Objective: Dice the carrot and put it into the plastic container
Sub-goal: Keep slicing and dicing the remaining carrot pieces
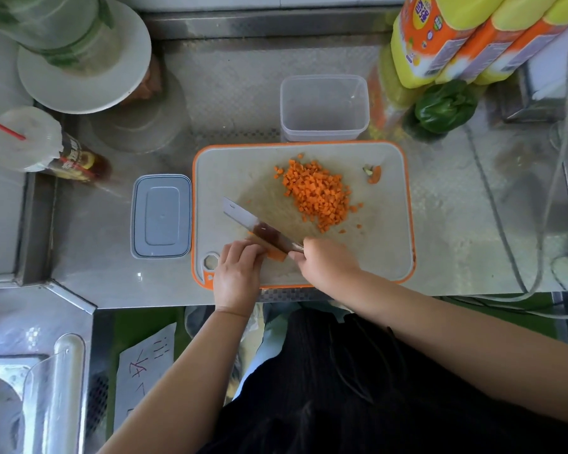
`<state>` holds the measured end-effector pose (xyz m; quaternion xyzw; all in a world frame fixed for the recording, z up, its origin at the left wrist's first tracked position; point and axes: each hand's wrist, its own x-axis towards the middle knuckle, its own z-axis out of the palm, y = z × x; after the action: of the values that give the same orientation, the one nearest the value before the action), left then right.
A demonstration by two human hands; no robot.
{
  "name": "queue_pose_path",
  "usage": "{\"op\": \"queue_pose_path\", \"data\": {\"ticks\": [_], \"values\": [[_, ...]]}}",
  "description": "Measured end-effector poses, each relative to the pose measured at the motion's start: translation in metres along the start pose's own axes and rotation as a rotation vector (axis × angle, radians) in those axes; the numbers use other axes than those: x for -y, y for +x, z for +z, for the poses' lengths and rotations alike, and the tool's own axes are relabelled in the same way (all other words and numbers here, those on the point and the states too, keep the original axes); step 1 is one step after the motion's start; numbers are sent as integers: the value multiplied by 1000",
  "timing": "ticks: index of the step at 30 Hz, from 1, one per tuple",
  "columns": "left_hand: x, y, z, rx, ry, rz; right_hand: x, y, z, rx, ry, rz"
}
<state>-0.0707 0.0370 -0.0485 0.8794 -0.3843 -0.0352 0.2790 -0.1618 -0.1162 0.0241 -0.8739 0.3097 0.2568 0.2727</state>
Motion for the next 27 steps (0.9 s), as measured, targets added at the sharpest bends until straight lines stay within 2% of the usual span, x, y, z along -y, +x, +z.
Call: {"op": "queue_pose_path", "data": {"ticks": [9,20,27], "values": [[2,0,-3,10,18,-8,-3,-13,1,-36,-65,-89],[2,2,-1,-1,-28,-11,10,-8,-5,36,-203,-40],[3,2,-2,8,-22,-12,20,3,3,34,-84,-53]]}}
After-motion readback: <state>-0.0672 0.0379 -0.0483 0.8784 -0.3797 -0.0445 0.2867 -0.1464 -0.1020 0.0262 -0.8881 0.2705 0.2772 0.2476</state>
